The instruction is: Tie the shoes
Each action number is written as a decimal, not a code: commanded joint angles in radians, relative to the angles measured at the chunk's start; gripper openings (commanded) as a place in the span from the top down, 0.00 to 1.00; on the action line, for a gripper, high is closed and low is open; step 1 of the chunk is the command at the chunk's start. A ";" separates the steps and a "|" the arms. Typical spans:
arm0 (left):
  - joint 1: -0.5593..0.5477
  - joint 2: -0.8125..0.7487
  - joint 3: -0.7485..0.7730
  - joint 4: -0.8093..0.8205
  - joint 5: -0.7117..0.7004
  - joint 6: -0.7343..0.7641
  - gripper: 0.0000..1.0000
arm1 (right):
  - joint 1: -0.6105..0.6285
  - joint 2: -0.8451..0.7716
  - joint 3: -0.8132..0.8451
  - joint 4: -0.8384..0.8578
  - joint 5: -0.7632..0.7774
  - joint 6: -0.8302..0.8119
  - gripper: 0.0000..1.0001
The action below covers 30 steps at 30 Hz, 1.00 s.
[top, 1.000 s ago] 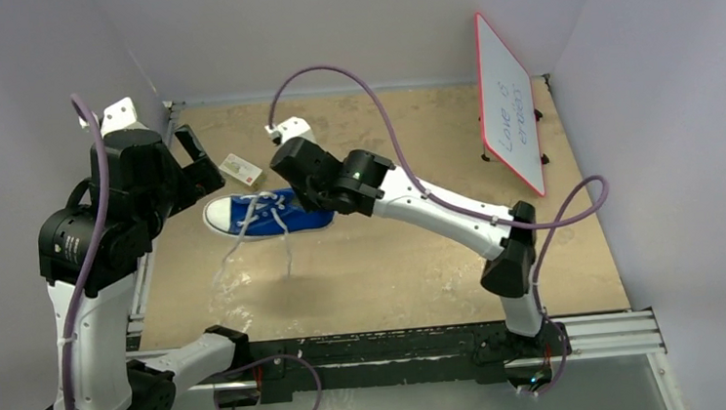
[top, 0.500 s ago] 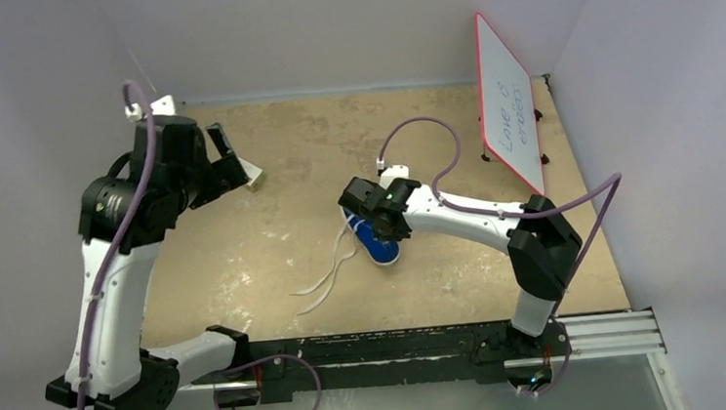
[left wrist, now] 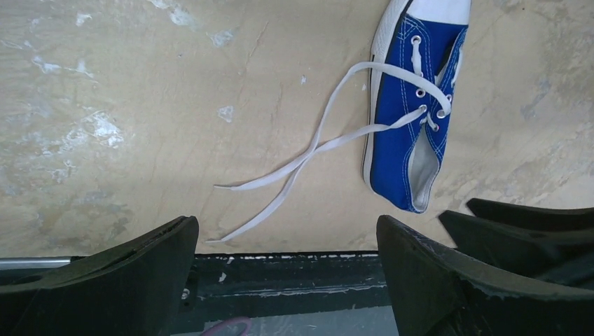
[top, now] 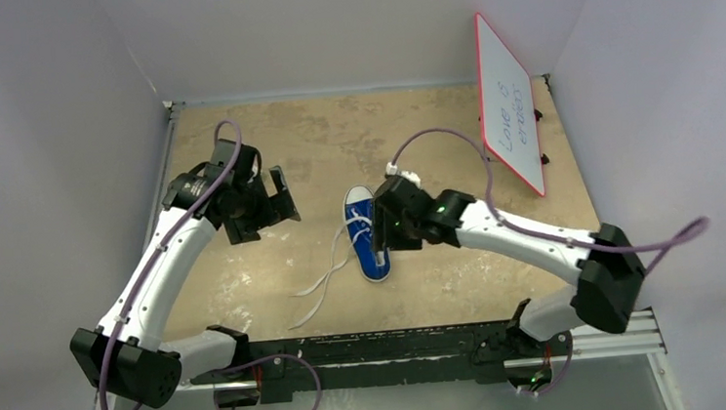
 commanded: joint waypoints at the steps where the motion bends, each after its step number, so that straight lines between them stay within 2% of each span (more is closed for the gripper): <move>1: -0.003 -0.020 -0.012 0.089 0.011 -0.034 0.01 | -0.129 -0.135 -0.045 0.153 -0.243 -0.361 0.36; 3: -0.003 -0.025 0.017 0.047 -0.064 -0.030 0.01 | -0.135 -0.133 -0.008 0.205 -0.404 -0.597 0.33; 5: -0.002 -0.030 0.076 -0.014 -0.156 -0.015 0.01 | -0.108 -0.075 0.064 0.165 -0.540 -0.807 0.32; 8: -0.002 -0.039 0.181 -0.103 -0.322 -0.005 0.01 | -0.053 0.048 0.143 0.109 -0.626 -1.129 0.35; 11: -0.002 -0.051 0.268 -0.167 -0.434 -0.016 0.01 | 0.003 0.134 0.162 0.151 -0.632 -1.317 0.29; 14: -0.002 -0.085 0.328 -0.188 -0.483 -0.030 0.01 | 0.052 0.232 0.208 0.224 -0.549 -1.351 0.29; 20: -0.002 -0.116 0.399 -0.249 -0.544 -0.050 0.01 | 0.158 0.371 0.260 0.306 -0.533 -1.456 0.33; 25: -0.002 -0.147 0.399 -0.295 -0.549 -0.073 0.01 | 0.191 0.405 0.237 0.331 -0.652 -1.580 0.42; 30: -0.002 -0.161 0.416 -0.330 -0.557 -0.088 0.01 | 0.193 0.432 0.221 0.334 -0.682 -1.631 0.49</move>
